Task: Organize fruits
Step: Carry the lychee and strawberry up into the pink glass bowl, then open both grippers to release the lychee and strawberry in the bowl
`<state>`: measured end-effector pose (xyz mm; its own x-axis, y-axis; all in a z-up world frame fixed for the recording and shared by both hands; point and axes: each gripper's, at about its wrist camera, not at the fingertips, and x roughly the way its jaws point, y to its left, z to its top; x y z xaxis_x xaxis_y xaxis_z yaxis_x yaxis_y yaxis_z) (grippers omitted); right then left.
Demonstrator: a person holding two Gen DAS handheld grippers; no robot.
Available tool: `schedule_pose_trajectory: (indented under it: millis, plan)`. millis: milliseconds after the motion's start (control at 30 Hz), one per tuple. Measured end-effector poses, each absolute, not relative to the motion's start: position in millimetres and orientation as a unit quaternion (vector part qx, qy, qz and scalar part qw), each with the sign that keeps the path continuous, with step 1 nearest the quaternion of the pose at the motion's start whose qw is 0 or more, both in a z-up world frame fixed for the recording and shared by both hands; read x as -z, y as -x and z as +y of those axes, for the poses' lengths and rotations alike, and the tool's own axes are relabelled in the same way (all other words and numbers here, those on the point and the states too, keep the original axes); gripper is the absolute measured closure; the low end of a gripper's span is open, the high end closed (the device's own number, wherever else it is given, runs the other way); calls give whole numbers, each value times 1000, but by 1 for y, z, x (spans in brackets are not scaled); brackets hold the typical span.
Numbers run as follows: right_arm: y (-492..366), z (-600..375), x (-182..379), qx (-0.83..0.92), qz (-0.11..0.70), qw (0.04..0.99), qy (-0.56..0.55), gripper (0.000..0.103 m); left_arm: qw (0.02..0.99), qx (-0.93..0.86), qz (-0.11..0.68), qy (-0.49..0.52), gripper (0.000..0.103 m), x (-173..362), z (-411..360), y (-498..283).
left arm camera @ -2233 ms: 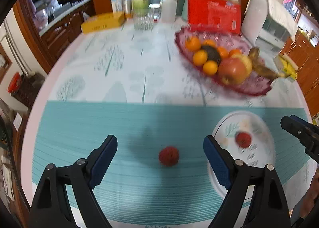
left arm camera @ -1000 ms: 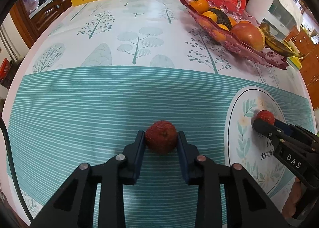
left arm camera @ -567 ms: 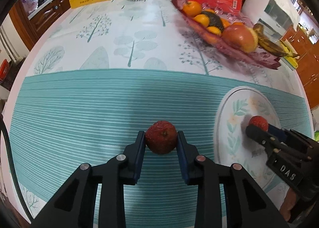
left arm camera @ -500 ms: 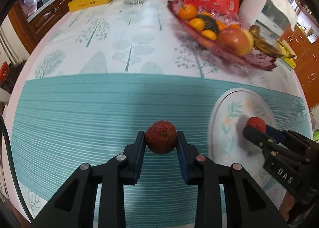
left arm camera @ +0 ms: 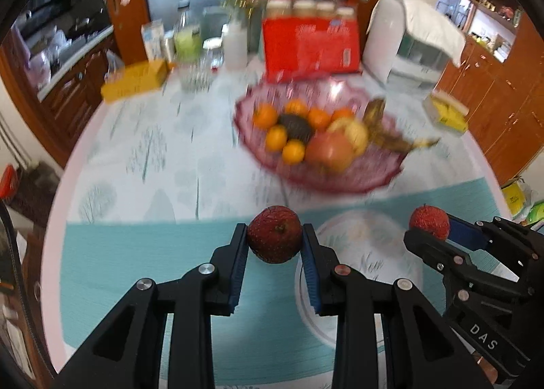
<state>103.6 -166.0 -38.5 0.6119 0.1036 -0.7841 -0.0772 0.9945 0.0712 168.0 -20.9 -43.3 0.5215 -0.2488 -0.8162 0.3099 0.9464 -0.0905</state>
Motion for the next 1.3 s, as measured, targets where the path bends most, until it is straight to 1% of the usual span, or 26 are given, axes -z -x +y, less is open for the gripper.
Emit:
schedule_pose_trajectory:
  millis: [133, 267, 400, 567, 700, 833, 1033, 1133, 1300]
  plan:
    - [-107, -166, -8, -42, 394, 918, 24, 72, 889, 171, 421, -47, 74, -11, -25, -187]
    - [-121, -172, -56, -35, 356, 933, 42, 72, 899, 180, 397, -46, 74, -52, -30, -206]
    - [-143, -180, -89, -24, 327, 943, 48, 72, 908, 179, 374, -56, 74, -80, -39, -225]
    - [-183, -195, -102, -9, 323, 946, 26, 72, 915, 173, 359, -66, 74, -94, -51, -257]
    - [-208, -204, -89, 10, 329, 944, 11, 72, 913, 169, 365, -64, 74, -78, -59, -282]
    - [-234, -218, -54, 24, 362, 932, -17, 72, 898, 175, 399, -57, 74, -37, -68, -308]
    - [-262, -229, 5, 40, 413, 909, -32, 72, 875, 182, 443, -71, 74, 25, -87, -331]
    - [-274, -232, 30, 45, 434, 899, -38, 72, 865, 186, 461, -75, 74, 50, -96, -342]
    - [-291, -233, 53, 54, 453, 889, -35, 72, 854, 194, 476, -82, 74, 77, -107, -354]
